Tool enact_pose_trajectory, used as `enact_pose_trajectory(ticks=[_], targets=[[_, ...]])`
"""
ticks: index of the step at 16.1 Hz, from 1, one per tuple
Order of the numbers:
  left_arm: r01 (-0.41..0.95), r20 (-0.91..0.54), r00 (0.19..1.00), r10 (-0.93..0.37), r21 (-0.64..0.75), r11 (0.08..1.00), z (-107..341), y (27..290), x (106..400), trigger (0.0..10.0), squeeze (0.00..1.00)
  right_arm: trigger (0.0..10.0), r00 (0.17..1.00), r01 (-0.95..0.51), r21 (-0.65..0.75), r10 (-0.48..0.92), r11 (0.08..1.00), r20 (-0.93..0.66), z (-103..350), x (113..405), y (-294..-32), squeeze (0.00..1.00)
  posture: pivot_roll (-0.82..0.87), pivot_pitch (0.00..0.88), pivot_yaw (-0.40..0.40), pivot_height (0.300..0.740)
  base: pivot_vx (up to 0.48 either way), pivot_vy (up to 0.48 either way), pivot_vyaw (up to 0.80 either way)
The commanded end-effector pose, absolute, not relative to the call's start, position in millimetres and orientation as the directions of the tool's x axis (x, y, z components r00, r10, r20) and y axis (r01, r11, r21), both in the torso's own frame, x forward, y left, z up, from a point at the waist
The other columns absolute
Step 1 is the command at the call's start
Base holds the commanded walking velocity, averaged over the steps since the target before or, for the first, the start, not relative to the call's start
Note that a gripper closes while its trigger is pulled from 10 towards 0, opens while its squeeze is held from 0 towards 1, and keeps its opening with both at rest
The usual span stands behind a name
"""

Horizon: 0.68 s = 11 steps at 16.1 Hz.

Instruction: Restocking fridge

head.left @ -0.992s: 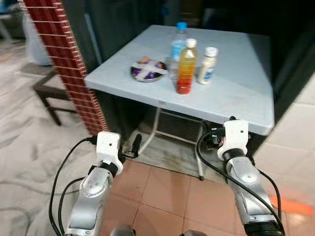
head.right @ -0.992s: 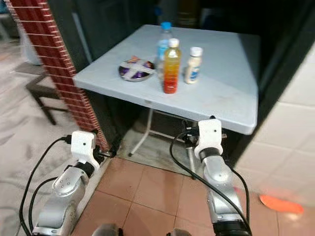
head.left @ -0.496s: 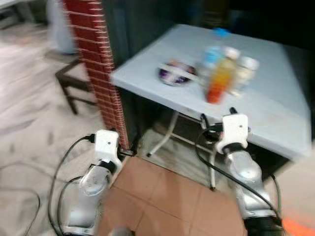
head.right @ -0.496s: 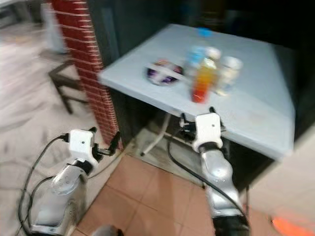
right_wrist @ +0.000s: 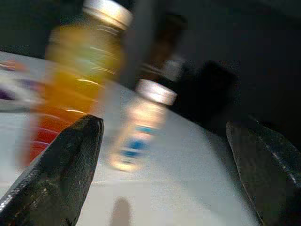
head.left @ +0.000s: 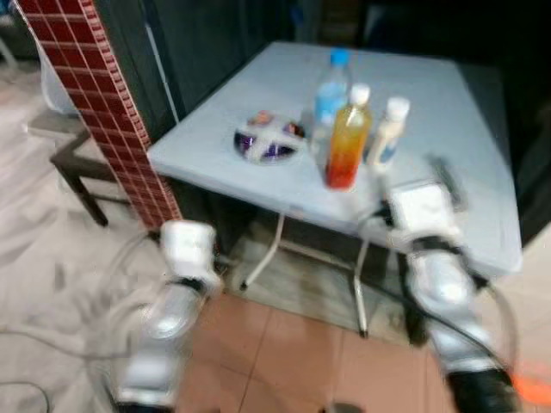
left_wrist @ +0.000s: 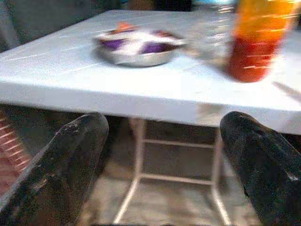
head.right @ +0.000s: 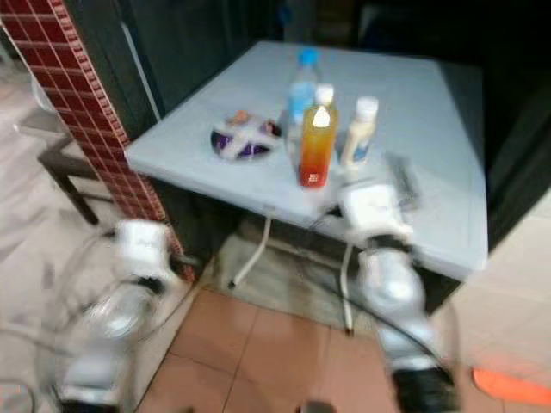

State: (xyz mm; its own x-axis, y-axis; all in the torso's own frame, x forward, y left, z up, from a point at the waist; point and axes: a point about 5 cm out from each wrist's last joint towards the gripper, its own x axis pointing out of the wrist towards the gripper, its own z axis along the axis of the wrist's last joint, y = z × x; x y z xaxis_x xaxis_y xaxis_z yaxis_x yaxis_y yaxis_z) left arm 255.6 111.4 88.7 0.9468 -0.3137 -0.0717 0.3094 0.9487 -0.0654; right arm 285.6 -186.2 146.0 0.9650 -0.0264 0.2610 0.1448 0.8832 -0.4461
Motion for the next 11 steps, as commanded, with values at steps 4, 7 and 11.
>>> enact_pose_trajectory(ticks=[4, 7, 11], targets=[[0.274, -0.075, 0.958, -0.276, -0.042, 0.961, 87.2, 126.7, 255.9, 10.0, 0.00, 10.0, 0.947, 0.108, -0.410, 0.031, 0.906, 0.319, 162.6, 299.9, -172.5, 0.00, -0.01, 0.000, 0.031, 0.740, 0.000, 0.000, 0.00], [0.273, -0.065, 0.959, -0.275, -0.040, 0.961, 88.5, 126.7, 256.1, 10.0, 0.00, 10.0, 0.952, 0.055, -0.354, 0.058, 0.933, 0.300, 164.0, 305.0, -171.6, 0.00, 0.00, 0.000, 0.030, 0.740, 0.166, 0.000, 0.00], [0.269, -0.065, 0.961, -0.271, -0.037, 0.963, 88.4, 127.8, 255.6, 10.0, 0.00, 10.0, 0.949, 0.045, -0.360, 0.072, 0.932, 0.306, 164.8, 305.2, -169.9, 0.00, 0.00, 0.000, 0.032, 0.740, 0.249, 0.000, 0.56]])
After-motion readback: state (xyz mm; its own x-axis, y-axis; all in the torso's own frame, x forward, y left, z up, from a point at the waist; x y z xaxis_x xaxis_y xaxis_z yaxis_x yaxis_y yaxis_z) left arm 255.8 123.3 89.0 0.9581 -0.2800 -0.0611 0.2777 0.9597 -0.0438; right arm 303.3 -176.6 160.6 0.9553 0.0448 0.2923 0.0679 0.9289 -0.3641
